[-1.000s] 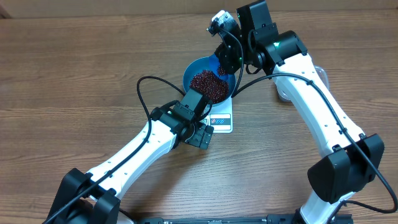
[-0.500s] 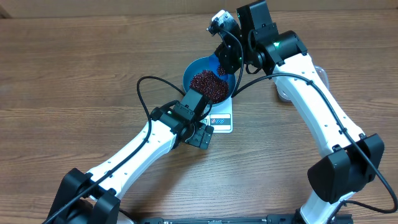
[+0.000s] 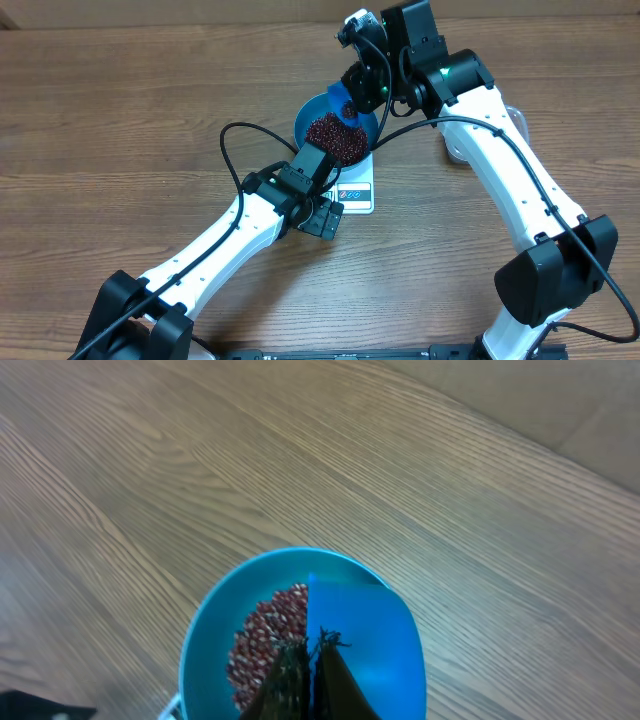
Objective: Scoop item into bowl and weigh 150g on scale
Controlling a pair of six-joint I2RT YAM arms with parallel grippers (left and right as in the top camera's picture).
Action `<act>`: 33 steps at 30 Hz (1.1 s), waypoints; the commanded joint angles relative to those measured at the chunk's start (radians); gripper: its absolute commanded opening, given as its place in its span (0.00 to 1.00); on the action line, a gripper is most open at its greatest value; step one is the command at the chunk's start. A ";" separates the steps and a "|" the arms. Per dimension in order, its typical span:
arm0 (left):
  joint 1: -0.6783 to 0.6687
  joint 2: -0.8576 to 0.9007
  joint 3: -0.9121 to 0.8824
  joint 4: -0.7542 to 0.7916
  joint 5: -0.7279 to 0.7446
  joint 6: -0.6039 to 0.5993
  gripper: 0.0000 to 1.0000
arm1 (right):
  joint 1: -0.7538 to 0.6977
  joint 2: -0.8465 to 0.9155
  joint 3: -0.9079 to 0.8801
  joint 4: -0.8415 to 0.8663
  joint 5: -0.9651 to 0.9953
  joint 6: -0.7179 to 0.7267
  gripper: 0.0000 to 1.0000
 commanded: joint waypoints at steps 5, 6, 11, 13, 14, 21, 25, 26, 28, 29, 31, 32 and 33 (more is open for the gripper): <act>-0.006 -0.007 -0.005 0.002 -0.012 0.020 0.99 | -0.023 -0.035 0.033 0.025 -0.083 0.185 0.04; -0.007 -0.007 -0.005 0.003 -0.012 0.020 1.00 | -0.034 -0.035 0.033 0.025 -0.119 0.200 0.04; -0.006 -0.007 -0.005 0.002 -0.012 0.020 1.00 | -0.141 -0.037 0.033 0.038 -0.428 0.218 0.04; -0.007 -0.007 -0.005 0.003 -0.012 0.020 1.00 | -0.190 -0.037 0.033 0.037 -0.469 0.243 0.04; -0.007 -0.007 -0.005 0.003 -0.012 0.020 1.00 | -0.220 -0.037 0.033 0.032 -0.478 0.257 0.04; -0.007 -0.007 -0.005 0.003 -0.012 0.020 0.99 | -0.388 -0.037 0.033 -0.049 -0.480 0.259 0.04; -0.006 -0.007 -0.005 0.003 -0.012 0.020 1.00 | -0.484 -0.037 0.033 -0.110 -0.411 0.259 0.04; -0.007 -0.007 -0.005 0.003 -0.012 0.020 1.00 | -0.502 -0.037 0.033 -0.126 -0.389 0.259 0.04; -0.007 -0.007 -0.005 0.003 -0.012 0.020 0.99 | -0.541 -0.037 0.033 -0.167 -0.335 0.259 0.04; -0.007 -0.007 -0.005 0.003 -0.012 0.020 1.00 | -0.555 -0.036 0.033 -0.184 -0.306 0.259 0.04; -0.006 -0.007 -0.005 0.003 -0.012 0.020 1.00 | -0.581 -0.036 0.033 -0.220 -0.223 0.259 0.04; -0.007 -0.007 -0.005 0.003 -0.012 0.020 1.00 | -0.592 -0.035 0.032 -0.239 -0.171 0.259 0.04; -0.007 -0.007 -0.005 0.003 -0.012 0.020 0.99 | -0.600 -0.035 0.032 -0.254 -0.128 0.259 0.04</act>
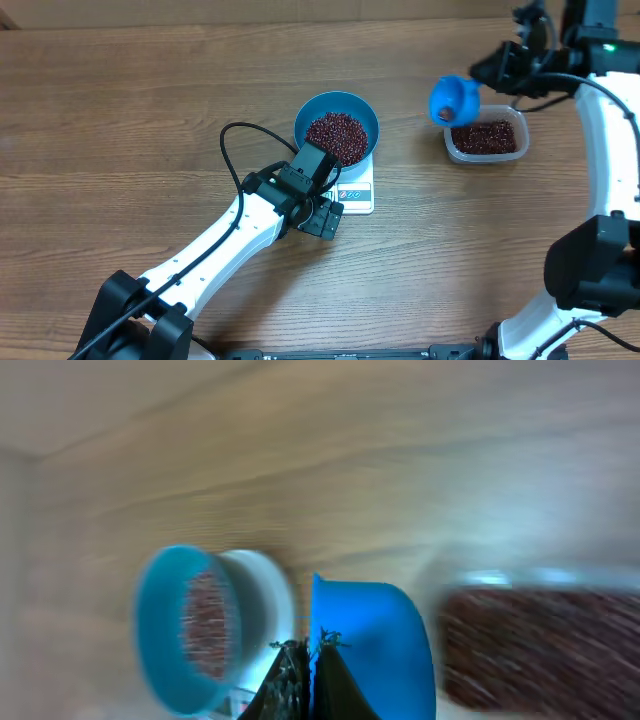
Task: Scoop item into bowl and weigh 150g on scale
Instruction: 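Carry the blue scoop right and lower it into the bean tub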
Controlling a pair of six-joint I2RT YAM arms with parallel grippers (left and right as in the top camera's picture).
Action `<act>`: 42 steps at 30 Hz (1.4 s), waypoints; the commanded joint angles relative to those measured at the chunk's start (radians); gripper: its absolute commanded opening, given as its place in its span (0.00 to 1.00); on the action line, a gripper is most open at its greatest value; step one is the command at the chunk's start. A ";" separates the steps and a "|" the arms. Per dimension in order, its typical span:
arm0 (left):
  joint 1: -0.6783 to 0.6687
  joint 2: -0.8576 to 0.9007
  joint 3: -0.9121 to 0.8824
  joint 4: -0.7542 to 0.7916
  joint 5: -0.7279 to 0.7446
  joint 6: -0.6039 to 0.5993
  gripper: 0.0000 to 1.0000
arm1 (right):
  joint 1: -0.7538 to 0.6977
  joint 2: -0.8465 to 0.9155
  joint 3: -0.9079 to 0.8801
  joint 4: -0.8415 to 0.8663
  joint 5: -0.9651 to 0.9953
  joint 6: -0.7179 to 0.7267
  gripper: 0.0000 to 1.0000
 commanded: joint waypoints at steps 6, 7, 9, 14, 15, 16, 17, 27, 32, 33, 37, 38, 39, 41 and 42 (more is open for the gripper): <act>-0.006 -0.007 -0.005 0.003 -0.013 0.020 1.00 | -0.030 -0.035 -0.018 -0.022 0.218 0.003 0.04; -0.007 -0.007 -0.005 0.003 -0.013 0.020 1.00 | -0.030 -0.035 -0.029 -0.018 0.223 0.003 0.04; -0.007 -0.007 -0.005 0.003 -0.013 0.020 1.00 | -0.031 -0.035 -0.054 -0.010 0.232 0.003 0.04; -0.007 -0.007 -0.005 0.003 -0.013 0.020 0.99 | -0.031 -0.034 -0.100 0.033 0.232 0.003 0.04; -0.007 -0.007 -0.005 0.003 -0.013 0.020 1.00 | -0.031 -0.034 -0.109 0.042 0.231 0.003 0.04; -0.006 -0.007 -0.005 0.003 -0.013 0.020 1.00 | -0.031 -0.034 -0.117 0.048 0.232 0.003 0.04; -0.007 -0.007 -0.005 0.003 -0.013 0.020 1.00 | -0.031 -0.032 -0.121 0.051 0.231 0.003 0.04; -0.007 -0.007 -0.005 0.003 -0.013 0.020 1.00 | -0.030 0.009 -0.129 0.072 0.249 0.003 0.04; -0.007 -0.007 -0.005 0.003 -0.013 0.020 0.99 | -0.030 0.048 -0.130 0.075 0.303 0.002 0.04; -0.007 -0.007 -0.005 0.003 -0.013 0.020 1.00 | -0.030 0.056 -0.130 0.074 0.303 0.002 0.04; -0.007 -0.007 -0.005 0.003 -0.013 0.020 1.00 | -0.030 0.095 -0.130 0.074 0.302 0.003 0.04; -0.007 -0.007 -0.005 0.003 -0.013 0.020 1.00 | -0.030 0.099 -0.130 0.074 0.302 0.003 0.04; -0.006 -0.007 -0.005 0.003 -0.013 0.020 1.00 | -0.030 0.101 -0.130 0.074 0.302 0.003 0.04; -0.007 -0.007 -0.005 0.003 -0.013 0.020 1.00 | -0.030 0.102 -0.130 0.076 0.303 0.002 0.05; -0.007 -0.007 -0.005 0.003 -0.013 0.020 1.00 | -0.030 0.102 -0.130 0.079 0.303 0.003 0.06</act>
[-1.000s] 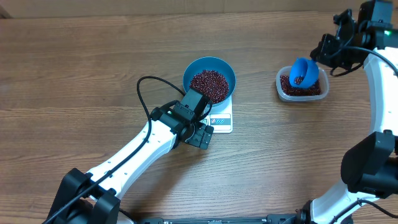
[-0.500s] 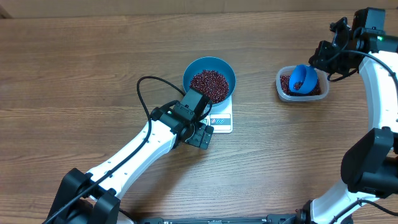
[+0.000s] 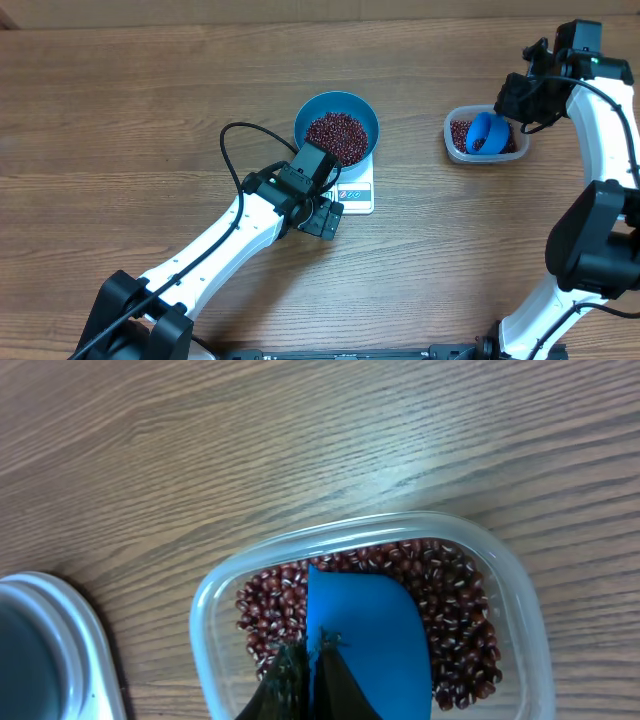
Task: Scoop item into bowl and weigh 150g on scale
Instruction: 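Carry the blue scoop right and lower it into the bean tub, then open the right gripper to release the scoop in the tub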
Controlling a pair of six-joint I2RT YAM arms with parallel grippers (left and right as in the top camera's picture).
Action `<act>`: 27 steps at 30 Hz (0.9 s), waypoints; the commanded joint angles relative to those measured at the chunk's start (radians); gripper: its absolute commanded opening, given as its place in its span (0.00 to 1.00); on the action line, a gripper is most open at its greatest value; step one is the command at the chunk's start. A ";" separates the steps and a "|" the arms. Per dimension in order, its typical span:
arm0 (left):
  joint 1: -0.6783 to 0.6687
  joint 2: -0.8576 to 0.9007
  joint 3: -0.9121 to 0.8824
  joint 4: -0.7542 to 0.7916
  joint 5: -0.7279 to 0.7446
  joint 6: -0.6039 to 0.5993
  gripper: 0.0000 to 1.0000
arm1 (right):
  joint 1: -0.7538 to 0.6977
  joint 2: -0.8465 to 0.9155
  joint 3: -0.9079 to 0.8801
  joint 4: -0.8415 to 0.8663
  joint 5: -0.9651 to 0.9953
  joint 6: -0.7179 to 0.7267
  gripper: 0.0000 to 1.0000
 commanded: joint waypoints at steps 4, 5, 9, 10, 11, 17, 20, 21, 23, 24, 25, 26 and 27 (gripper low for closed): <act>-0.007 -0.007 -0.005 0.003 -0.013 0.020 1.00 | 0.005 0.003 -0.005 0.021 0.011 0.003 0.08; -0.006 -0.007 -0.005 0.003 -0.013 0.020 1.00 | 0.005 0.003 -0.005 0.024 0.012 0.002 0.17; -0.007 -0.007 -0.005 0.003 -0.013 0.020 0.99 | 0.005 0.003 -0.005 0.036 0.012 -0.001 0.39; -0.006 -0.007 -0.005 0.003 -0.013 0.020 1.00 | 0.005 0.003 -0.005 0.038 0.012 -0.001 0.41; -0.006 -0.007 -0.005 0.003 -0.013 0.020 1.00 | 0.005 0.003 -0.005 0.041 0.012 -0.001 0.43; -0.007 -0.007 -0.005 0.003 -0.013 0.020 0.99 | 0.005 0.006 -0.005 0.040 0.101 0.000 0.57; -0.006 -0.007 -0.005 0.003 -0.013 0.020 1.00 | 0.005 0.010 -0.005 0.024 0.200 0.000 0.67; -0.007 -0.007 -0.005 0.003 -0.013 0.020 1.00 | 0.004 0.011 -0.005 0.019 0.225 0.000 0.69; -0.006 -0.007 -0.005 0.003 -0.013 0.020 1.00 | 0.004 0.017 -0.005 0.007 0.265 0.000 0.74; -0.007 -0.007 -0.005 0.003 -0.013 0.020 0.99 | 0.004 0.019 -0.005 0.003 0.274 0.000 0.75; -0.007 -0.007 -0.005 0.003 -0.013 0.020 1.00 | 0.004 0.021 -0.005 0.001 0.281 0.000 0.76; -0.007 -0.007 -0.005 0.003 -0.013 0.020 1.00 | 0.004 0.023 -0.005 -0.002 0.284 0.000 0.78; -0.007 -0.007 -0.005 0.003 -0.013 0.020 1.00 | 0.003 0.027 -0.005 -0.002 0.284 0.000 0.81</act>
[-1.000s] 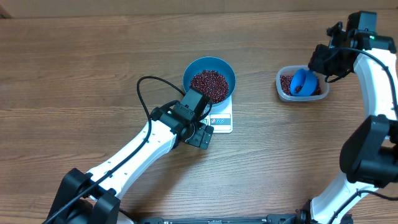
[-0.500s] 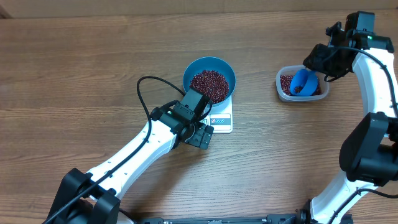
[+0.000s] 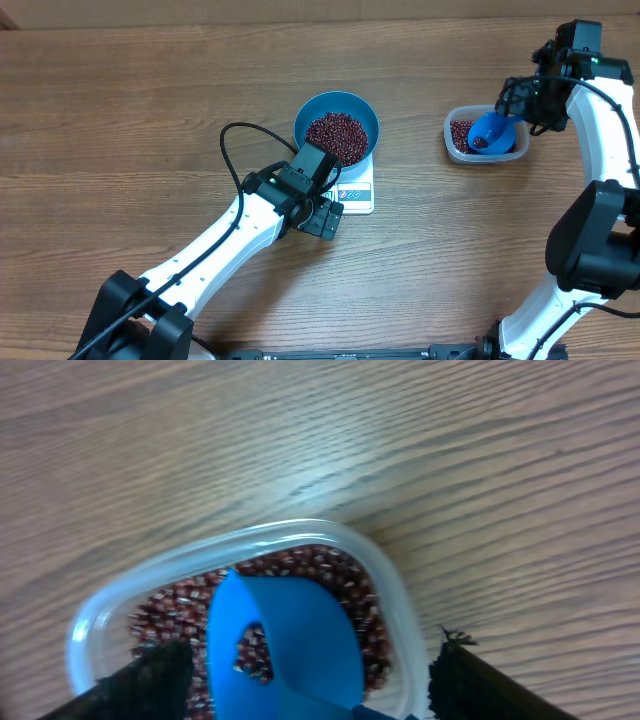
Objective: Scoop item into bowl and weigh 150g on scale
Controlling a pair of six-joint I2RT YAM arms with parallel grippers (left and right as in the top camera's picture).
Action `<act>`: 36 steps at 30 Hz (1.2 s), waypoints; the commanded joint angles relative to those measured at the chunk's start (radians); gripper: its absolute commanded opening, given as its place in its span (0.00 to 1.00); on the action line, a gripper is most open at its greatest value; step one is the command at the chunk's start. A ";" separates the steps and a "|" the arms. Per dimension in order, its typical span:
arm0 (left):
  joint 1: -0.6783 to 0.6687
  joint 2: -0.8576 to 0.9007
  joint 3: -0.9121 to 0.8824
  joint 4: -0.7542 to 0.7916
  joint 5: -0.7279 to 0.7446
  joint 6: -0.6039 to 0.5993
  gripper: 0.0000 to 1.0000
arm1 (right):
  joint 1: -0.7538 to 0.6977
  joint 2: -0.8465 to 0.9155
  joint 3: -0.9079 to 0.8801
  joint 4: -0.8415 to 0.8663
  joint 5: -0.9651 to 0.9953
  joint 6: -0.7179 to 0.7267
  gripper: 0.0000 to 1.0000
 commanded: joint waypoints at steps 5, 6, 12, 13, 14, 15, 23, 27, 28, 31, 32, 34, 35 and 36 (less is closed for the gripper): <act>-0.006 -0.007 -0.005 0.003 -0.013 0.020 1.00 | 0.001 0.027 -0.005 -0.015 0.146 0.040 0.97; -0.007 -0.007 -0.005 0.003 -0.013 0.020 1.00 | 0.000 0.027 -0.005 -0.017 0.172 0.054 0.98; -0.007 -0.007 -0.005 0.003 -0.013 0.020 1.00 | -0.016 0.027 -0.005 -0.026 0.252 0.083 1.00; -0.007 -0.007 -0.005 0.003 -0.013 0.020 1.00 | -0.018 0.027 -0.005 -0.024 0.252 0.083 1.00; -0.007 -0.007 -0.005 0.003 -0.013 0.020 1.00 | -0.023 0.027 -0.005 -0.020 0.252 0.083 1.00; -0.006 -0.007 -0.005 0.003 -0.013 0.020 1.00 | -0.028 0.027 -0.005 -0.006 0.251 0.083 1.00; -0.007 -0.007 -0.005 0.003 -0.013 0.020 1.00 | -0.040 0.027 -0.005 0.157 0.251 0.080 1.00; -0.007 -0.007 -0.005 0.003 -0.013 0.020 1.00 | -0.040 0.027 -0.005 0.247 0.204 0.080 1.00; -0.007 -0.007 -0.005 0.002 -0.013 0.020 1.00 | -0.040 0.027 -0.005 0.267 0.163 0.080 1.00; -0.006 -0.007 -0.005 0.003 -0.013 0.020 1.00 | -0.040 0.027 -0.005 0.298 0.024 0.079 1.00; -0.007 -0.007 -0.005 0.003 -0.013 0.020 1.00 | -0.040 0.027 -0.005 0.300 -0.026 0.080 1.00; -0.006 -0.007 -0.005 0.003 -0.013 0.020 1.00 | -0.038 0.027 -0.005 0.299 -0.109 0.079 1.00; -0.007 -0.007 -0.005 0.003 -0.013 0.020 1.00 | -0.037 0.027 -0.005 0.296 -0.137 0.079 1.00; -0.007 -0.007 -0.005 0.003 -0.013 0.020 1.00 | -0.036 0.027 -0.005 0.291 -0.156 0.079 1.00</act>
